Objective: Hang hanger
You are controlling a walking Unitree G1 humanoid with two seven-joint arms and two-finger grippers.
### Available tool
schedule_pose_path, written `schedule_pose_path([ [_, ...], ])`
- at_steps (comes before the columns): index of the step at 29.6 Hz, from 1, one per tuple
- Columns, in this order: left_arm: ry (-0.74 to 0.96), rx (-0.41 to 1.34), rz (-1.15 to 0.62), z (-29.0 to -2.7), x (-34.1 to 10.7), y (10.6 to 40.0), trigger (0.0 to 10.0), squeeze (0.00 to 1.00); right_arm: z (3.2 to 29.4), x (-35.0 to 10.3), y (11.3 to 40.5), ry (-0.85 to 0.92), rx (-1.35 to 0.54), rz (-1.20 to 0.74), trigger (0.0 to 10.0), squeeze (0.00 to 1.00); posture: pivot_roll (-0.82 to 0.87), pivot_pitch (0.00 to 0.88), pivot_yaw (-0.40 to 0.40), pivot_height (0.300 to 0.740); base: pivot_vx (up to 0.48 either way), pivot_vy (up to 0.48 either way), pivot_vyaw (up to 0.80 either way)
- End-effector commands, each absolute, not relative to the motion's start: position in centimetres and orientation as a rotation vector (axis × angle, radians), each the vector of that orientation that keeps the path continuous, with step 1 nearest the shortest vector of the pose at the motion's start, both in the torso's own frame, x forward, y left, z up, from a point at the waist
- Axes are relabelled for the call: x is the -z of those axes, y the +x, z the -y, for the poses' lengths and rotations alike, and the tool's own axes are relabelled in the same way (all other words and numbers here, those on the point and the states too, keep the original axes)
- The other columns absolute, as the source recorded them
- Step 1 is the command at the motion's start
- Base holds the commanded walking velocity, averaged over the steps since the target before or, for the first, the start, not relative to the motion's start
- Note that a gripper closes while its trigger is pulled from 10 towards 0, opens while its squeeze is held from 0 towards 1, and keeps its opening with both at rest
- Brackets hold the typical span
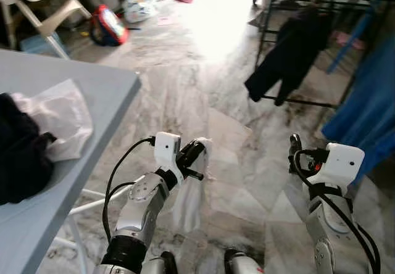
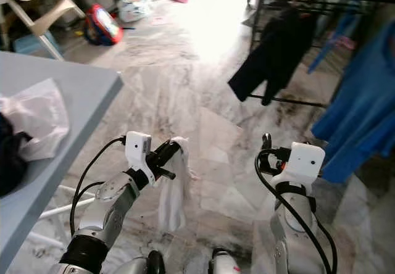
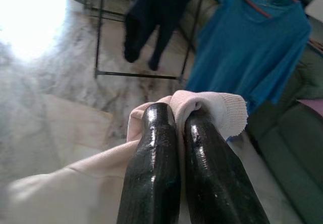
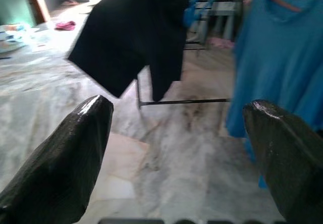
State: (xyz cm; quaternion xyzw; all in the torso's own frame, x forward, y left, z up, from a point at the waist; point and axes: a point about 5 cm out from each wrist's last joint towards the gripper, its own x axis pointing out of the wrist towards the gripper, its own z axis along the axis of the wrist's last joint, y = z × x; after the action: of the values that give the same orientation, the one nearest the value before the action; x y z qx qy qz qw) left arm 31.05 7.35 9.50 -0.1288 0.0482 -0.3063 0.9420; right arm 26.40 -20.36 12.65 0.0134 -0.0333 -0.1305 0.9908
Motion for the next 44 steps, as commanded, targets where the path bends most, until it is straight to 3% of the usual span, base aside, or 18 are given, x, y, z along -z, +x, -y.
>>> schedule_pose_path([
  [1, -0.271, 0.628, -0.055, -7.4, -10.2, 31.2, 10.0, 0.00, 20.5, -12.8, 26.4, 0.018, 0.267, 0.072, 10.0, 0.00, -0.13, 0.212, 0.024, 0.740, 0.322, 0.000, -0.59],
  [22, -0.288, 0.661, -0.057, -6.5, -10.2, 31.1, 10.0, 0.00, 20.9, -12.8, 26.0, -0.013, 0.299, 0.077, 10.0, 0.00, -0.14, 0.219, 0.028, 0.740, 0.396, 0.000, -0.02],
  [34, -0.286, 0.679, -0.066, -6.2, -10.1, 31.0, 10.0, 0.00, 21.0, -12.8, 26.0, -0.012, 0.303, 0.082, 10.0, 0.00, -0.14, 0.215, 0.027, 0.740, 0.419, 0.000, -0.72],
  [44, -0.285, 0.680, -0.065, -6.1, -10.1, 31.0, 10.0, 0.00, 21.1, -12.9, 26.1, -0.024, 0.307, 0.083, 10.0, 0.00, -0.15, 0.213, 0.022, 0.740, 0.412, 0.000, -0.08],
])
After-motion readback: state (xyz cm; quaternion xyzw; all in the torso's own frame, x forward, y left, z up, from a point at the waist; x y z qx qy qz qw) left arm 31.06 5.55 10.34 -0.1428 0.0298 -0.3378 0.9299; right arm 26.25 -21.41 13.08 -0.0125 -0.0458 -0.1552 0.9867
